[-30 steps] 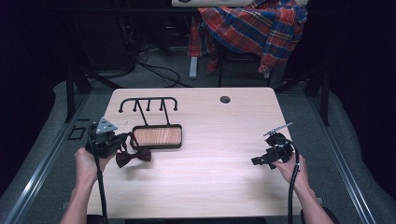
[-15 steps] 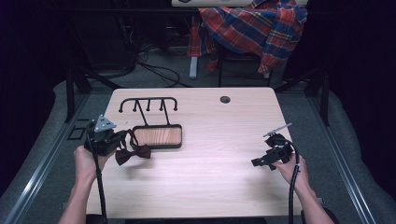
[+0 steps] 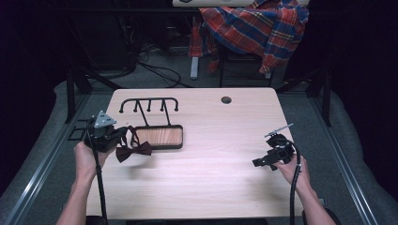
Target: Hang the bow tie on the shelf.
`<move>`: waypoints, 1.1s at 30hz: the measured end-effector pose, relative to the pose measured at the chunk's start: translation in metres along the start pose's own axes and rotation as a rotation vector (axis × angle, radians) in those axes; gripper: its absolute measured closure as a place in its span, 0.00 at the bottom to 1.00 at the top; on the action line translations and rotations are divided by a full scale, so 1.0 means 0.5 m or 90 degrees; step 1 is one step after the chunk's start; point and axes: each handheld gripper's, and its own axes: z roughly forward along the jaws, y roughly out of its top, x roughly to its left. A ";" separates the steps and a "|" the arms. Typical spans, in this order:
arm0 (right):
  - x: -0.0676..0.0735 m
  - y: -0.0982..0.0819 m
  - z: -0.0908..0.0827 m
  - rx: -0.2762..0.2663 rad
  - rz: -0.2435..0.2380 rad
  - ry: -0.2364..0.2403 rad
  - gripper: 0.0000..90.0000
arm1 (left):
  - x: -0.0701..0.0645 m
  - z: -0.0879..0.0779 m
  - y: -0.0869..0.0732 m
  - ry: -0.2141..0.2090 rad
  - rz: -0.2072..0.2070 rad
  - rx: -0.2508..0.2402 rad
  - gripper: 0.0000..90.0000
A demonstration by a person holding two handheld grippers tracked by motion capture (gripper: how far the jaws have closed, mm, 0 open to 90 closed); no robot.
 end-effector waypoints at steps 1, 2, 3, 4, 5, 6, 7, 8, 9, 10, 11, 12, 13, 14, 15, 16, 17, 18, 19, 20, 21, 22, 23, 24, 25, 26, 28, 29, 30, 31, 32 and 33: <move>0.003 0.001 0.001 -0.011 -0.001 0.002 0.14 | 0.002 0.000 0.001 0.001 -0.001 -0.001 0.99; 0.003 0.001 0.001 -0.011 -0.001 0.002 0.14 | 0.004 0.000 0.001 0.003 0.001 0.000 0.99; 0.005 0.000 0.003 -0.015 0.002 0.004 0.13 | 0.005 0.000 0.002 0.004 0.000 -0.003 0.99; 0.005 0.001 0.002 -0.006 -0.005 0.001 0.13 | 0.007 -0.001 0.003 0.004 0.002 0.000 0.99; 0.006 0.001 0.002 -0.006 -0.007 0.001 0.13 | 0.007 -0.001 0.003 0.007 0.003 -0.001 0.99; 0.006 0.001 0.002 -0.005 -0.007 0.001 0.13 | 0.008 -0.001 0.004 0.008 0.003 -0.001 0.99; 0.006 0.001 0.001 -0.004 -0.009 0.002 0.13 | 0.009 -0.002 0.005 0.009 0.004 0.000 0.99; 0.006 0.001 0.001 -0.003 -0.010 0.002 0.13 | 0.010 -0.002 0.006 0.010 0.005 0.001 0.99; 0.005 0.001 0.001 -0.004 -0.011 0.002 0.13 | 0.011 -0.003 0.008 0.013 0.009 0.002 0.99; 0.005 0.001 0.001 -0.004 -0.011 0.002 0.13 | 0.011 -0.003 0.008 0.013 0.009 0.002 0.99; 0.004 0.001 0.001 -0.005 -0.011 0.002 0.13 | 0.013 -0.004 0.009 0.014 0.010 0.005 0.99; 0.004 0.001 0.001 -0.005 -0.011 0.002 0.13 | 0.013 -0.005 0.011 0.017 0.011 0.005 0.99; 0.004 0.001 0.001 -0.004 -0.011 0.002 0.13 | 0.015 -0.006 0.013 0.019 0.014 0.006 0.99; 0.004 0.001 0.001 -0.004 -0.012 0.002 0.13 | 0.016 -0.008 0.015 0.020 0.016 0.007 0.99; 0.004 0.001 0.001 -0.005 -0.012 0.003 0.13 | 0.018 -0.009 0.018 0.021 0.016 0.007 0.99; 0.004 0.001 0.001 -0.005 -0.011 0.003 0.13 | 0.019 -0.009 0.019 0.025 0.018 0.004 0.99; 0.005 0.001 0.001 -0.004 -0.011 0.004 0.13 | 0.020 -0.010 0.021 0.026 0.019 0.006 0.99; 0.005 0.001 0.002 -0.006 -0.009 0.004 0.12 | 0.023 -0.011 0.026 0.027 0.019 0.006 0.99; 0.005 0.001 0.002 -0.006 -0.009 0.004 0.12 | 0.023 -0.011 0.026 0.027 0.019 0.006 0.99; 0.005 0.002 0.002 -0.006 -0.009 0.005 0.12 | 0.025 -0.012 0.028 0.028 0.020 0.005 0.99; 0.005 0.002 0.002 -0.005 -0.009 0.005 0.12 | 0.027 -0.012 0.030 0.030 0.021 0.005 0.99; 0.004 0.002 0.002 -0.001 -0.013 0.002 0.12 | 0.028 -0.013 0.032 0.031 0.022 0.005 0.99; 0.004 0.002 0.002 0.001 -0.015 0.004 0.12 | 0.029 -0.012 0.034 0.034 0.023 0.003 0.99; 0.004 0.002 0.003 -0.003 -0.011 0.004 0.12 | 0.031 -0.013 0.036 0.034 0.025 0.006 0.99; 0.004 0.002 0.003 -0.003 -0.010 0.005 0.12 | 0.033 -0.012 0.037 0.036 0.025 0.006 0.99; 0.004 0.002 0.002 0.004 -0.014 0.005 0.12 | 0.034 -0.012 0.038 0.037 0.027 0.007 0.99; 0.004 0.002 0.002 0.005 -0.013 0.005 0.12 | 0.037 -0.011 0.040 0.039 0.025 0.006 0.99; 0.003 0.002 0.002 0.004 -0.013 0.005 0.12 | 0.039 -0.011 0.041 0.039 0.025 0.007 0.99; 0.003 0.003 0.002 0.006 -0.015 0.004 0.12 | 0.041 -0.011 0.042 0.041 0.025 0.008 0.99; 0.002 0.002 0.001 0.006 -0.015 0.003 0.12 | 0.042 -0.011 0.044 0.041 0.025 0.009 0.99; 0.002 0.002 0.002 0.005 -0.013 0.003 0.12 | 0.044 -0.011 0.045 0.041 0.024 0.007 0.99; 0.002 0.002 0.002 0.006 -0.014 0.003 0.12 | 0.045 -0.012 0.047 0.040 0.023 0.007 0.99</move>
